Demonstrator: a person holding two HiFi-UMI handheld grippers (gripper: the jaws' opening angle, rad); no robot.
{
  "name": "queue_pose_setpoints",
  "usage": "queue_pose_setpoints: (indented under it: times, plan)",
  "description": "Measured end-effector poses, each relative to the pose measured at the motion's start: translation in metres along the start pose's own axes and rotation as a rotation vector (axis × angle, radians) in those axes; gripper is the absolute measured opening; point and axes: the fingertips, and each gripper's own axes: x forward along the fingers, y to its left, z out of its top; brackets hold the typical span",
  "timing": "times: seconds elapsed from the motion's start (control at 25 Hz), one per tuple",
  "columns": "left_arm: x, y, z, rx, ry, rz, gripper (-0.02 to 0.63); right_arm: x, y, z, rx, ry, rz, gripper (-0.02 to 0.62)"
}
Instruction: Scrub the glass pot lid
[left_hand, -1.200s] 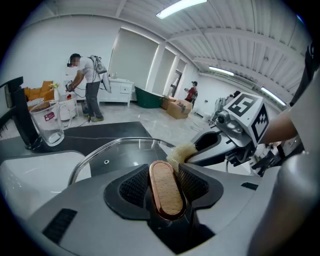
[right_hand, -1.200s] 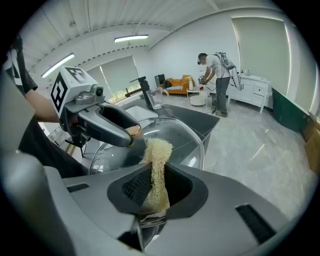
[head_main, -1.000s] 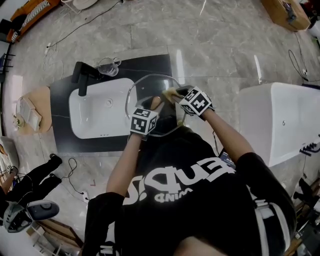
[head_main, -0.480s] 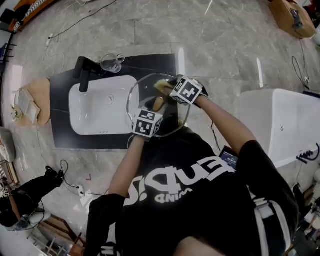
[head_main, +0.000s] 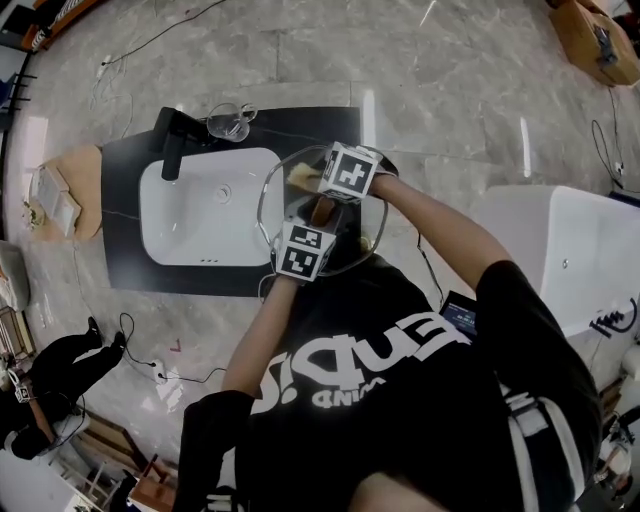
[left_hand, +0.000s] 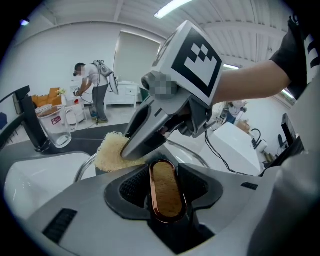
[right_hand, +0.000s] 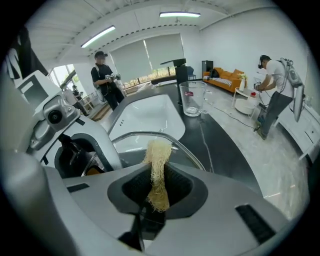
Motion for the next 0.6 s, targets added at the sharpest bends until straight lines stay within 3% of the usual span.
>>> queue_pose_setpoints:
  times: [0.32,0.6]
  plan:
    - [0.002,-0.001,0.001,-0.023,-0.006,0.019,0.19,0.015,0.025,0.012,-0.114,0.08,0.201,0.048]
    - [0.007,0.002,-0.002,-0.05,-0.033,0.028,0.186,0.025,0.034,0.017,-0.173,0.142,0.3,0.048]
